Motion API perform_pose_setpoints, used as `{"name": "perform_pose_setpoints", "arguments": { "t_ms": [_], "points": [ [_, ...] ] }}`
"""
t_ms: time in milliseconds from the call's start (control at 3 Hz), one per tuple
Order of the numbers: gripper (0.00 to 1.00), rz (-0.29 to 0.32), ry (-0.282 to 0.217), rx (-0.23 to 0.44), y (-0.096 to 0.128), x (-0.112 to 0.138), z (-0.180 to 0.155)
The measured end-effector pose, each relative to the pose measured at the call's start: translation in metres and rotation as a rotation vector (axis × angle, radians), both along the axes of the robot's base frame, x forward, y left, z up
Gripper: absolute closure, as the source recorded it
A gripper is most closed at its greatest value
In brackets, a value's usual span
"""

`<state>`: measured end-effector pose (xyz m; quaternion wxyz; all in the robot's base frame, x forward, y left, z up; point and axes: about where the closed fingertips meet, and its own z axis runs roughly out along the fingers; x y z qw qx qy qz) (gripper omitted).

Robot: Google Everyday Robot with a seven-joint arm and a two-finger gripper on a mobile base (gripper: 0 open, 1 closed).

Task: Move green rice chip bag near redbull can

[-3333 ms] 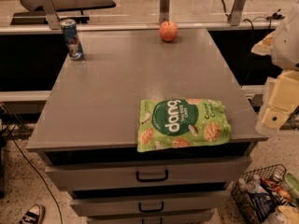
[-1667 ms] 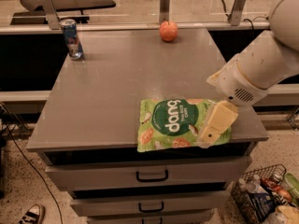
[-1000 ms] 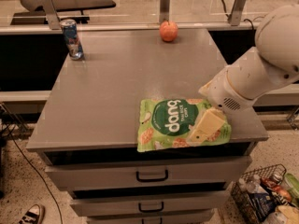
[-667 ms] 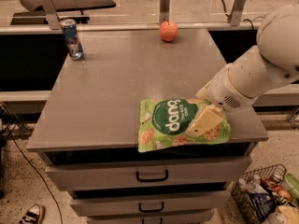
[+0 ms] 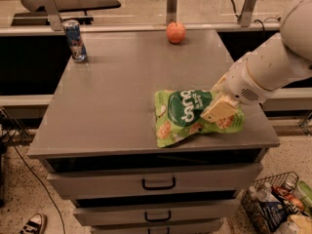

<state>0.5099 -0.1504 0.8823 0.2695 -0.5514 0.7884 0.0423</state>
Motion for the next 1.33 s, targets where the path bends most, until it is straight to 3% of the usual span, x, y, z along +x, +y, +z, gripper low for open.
{"name": "perform_pose_setpoints", "arguments": {
  "t_ms": [333,667,1333],
  "points": [
    [1.0,-0.041,-0.033,-0.013,-0.009,0.007,0.02],
    [1.0,-0.123,-0.078,-0.025,-0.032,0.012,0.053],
    [1.0,-0.118,-0.095,0.003,-0.02,0.021,0.052]
  ]
}}
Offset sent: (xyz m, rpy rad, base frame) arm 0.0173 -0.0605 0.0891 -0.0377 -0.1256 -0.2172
